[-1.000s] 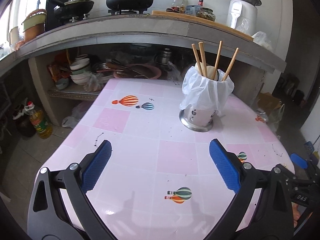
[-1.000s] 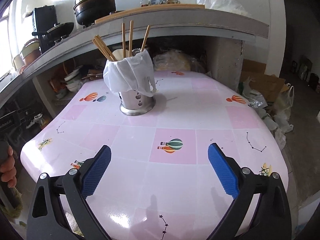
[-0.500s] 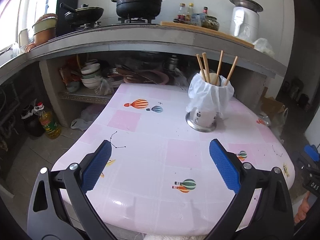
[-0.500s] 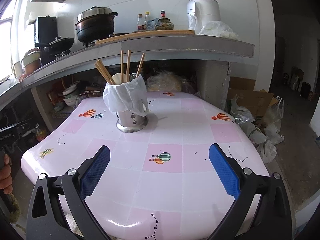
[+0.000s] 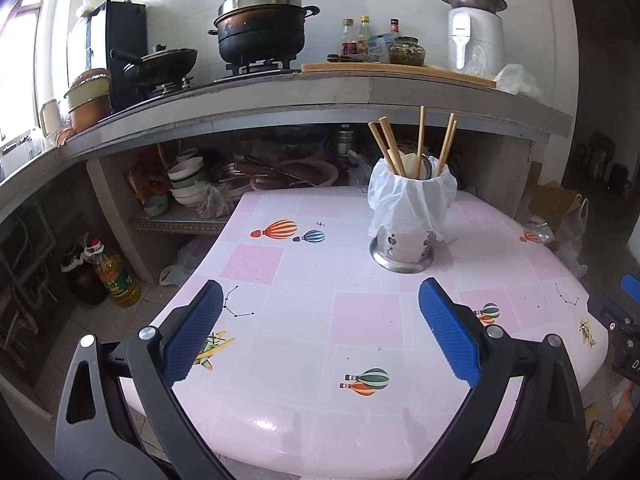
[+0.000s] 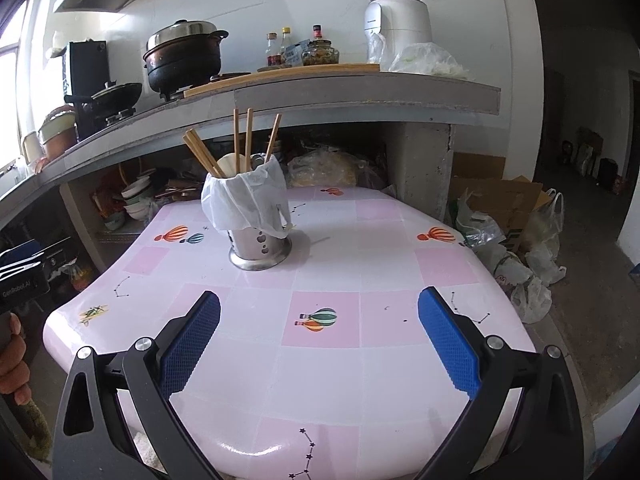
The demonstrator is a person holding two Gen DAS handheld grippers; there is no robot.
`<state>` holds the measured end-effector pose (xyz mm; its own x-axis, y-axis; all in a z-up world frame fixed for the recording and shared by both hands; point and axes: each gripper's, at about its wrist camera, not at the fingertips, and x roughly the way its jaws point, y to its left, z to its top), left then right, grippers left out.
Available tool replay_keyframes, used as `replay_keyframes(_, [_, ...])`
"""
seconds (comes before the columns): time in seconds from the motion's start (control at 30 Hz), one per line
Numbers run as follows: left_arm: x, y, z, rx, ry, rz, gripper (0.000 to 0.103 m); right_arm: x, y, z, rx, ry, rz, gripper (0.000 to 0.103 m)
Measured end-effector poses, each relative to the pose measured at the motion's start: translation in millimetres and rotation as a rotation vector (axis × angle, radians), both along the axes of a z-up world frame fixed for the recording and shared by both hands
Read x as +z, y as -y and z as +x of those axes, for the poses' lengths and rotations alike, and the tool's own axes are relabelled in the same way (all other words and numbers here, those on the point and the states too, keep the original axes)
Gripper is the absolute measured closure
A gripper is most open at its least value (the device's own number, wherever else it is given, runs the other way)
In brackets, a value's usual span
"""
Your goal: Organize utensils
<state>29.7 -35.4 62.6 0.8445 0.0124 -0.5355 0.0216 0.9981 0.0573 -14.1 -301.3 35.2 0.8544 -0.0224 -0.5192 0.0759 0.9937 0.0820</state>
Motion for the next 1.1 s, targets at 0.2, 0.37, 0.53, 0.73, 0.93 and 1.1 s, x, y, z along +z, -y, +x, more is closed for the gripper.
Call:
replay_keyframes(0.2, [2, 6, 0, 0.003, -0.005, -0.037, 0.008, 5, 3, -1, -0.018, 0.009, -0.007, 0.006])
replay_keyframes(0.37, [-1, 12, 1, -0.006, -0.012, -0.044, 0.008, 6, 2, 1, -0.031, 0.001, -0.039, 0.007])
replay_keyframes(0.53, [-1, 15, 3, 0.000, -0.015, -0.055, 0.008, 8, -2, 1, -0.033, 0.006, -0.069, 0.007])
replay_keyframes(0.73, [0, 13, 6, 0.019, -0.011, -0.070, 0.008, 9, -2, 4, -0.041, 0.004, -0.079, 0.007])
replay_keyframes(0.93, [-1, 11, 8, 0.022, -0.014, -0.064, 0.008, 7, -6, 8, -0.039, -0.015, -0.078, 0.007])
replay_keyframes(1.1, [0, 9, 9, 0.030, -0.014, -0.068, 0.008, 8, -10, 9, -0.030, -0.008, -0.089, 0.007])
